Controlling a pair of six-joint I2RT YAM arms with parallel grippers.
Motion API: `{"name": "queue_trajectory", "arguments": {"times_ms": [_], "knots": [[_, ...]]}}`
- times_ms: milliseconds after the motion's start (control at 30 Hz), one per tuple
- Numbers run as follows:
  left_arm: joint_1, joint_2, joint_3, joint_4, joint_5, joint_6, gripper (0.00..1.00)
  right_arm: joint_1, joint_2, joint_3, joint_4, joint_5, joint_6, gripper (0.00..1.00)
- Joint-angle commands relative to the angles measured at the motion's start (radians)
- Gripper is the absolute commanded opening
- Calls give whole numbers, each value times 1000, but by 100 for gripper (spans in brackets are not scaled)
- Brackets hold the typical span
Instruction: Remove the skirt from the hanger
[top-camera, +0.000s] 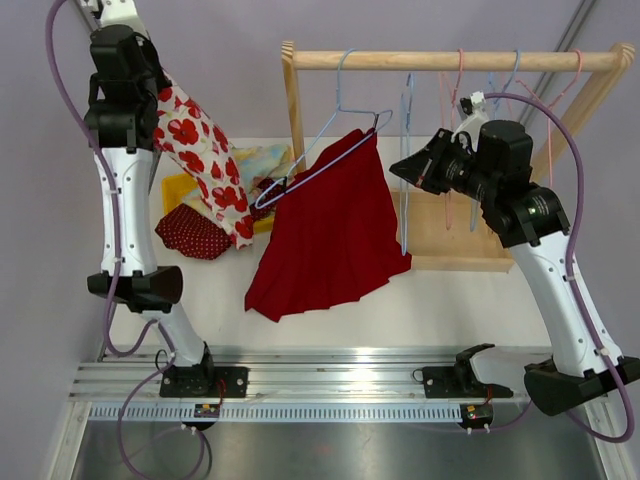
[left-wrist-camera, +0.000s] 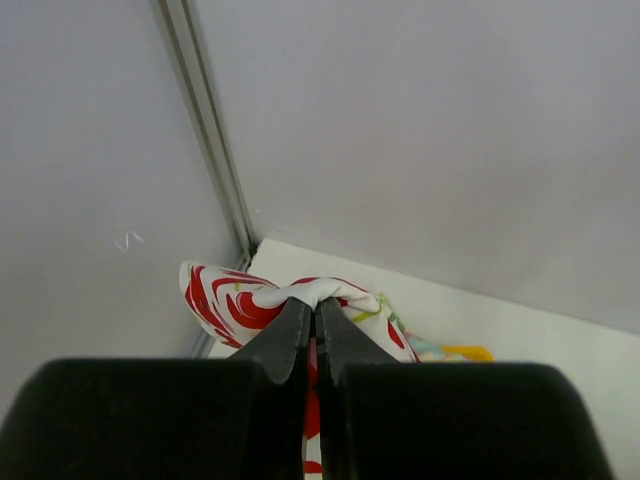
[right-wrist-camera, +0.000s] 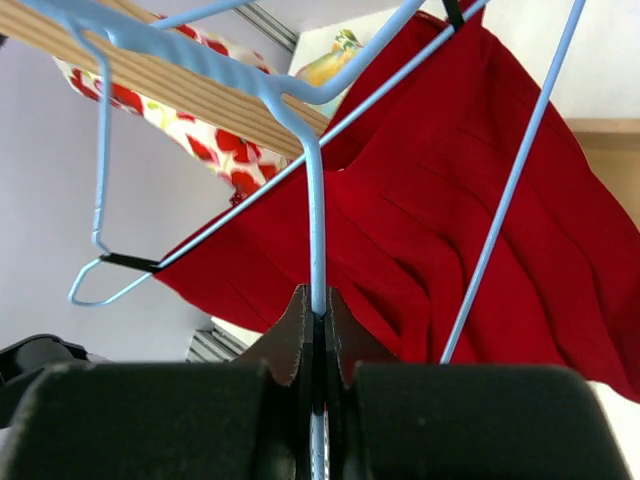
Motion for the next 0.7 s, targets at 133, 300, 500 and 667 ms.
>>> {"name": "queue_trajectory", "arguments": {"times_ms": [133, 300, 500, 667], "knots": [[143, 110, -15, 261, 175, -158, 0, -9, 68, 196, 13, -6, -11, 0], [160, 285, -103, 183, 206, -195, 0, -9, 76, 301, 11, -62, 21, 0], [134, 199, -565, 382, 345, -301, 0, -9, 116, 435, -18, -26, 1, 0], [59, 154, -695, 316, 289, -289, 41, -9, 185, 472, -14, -23, 4, 0]]}}
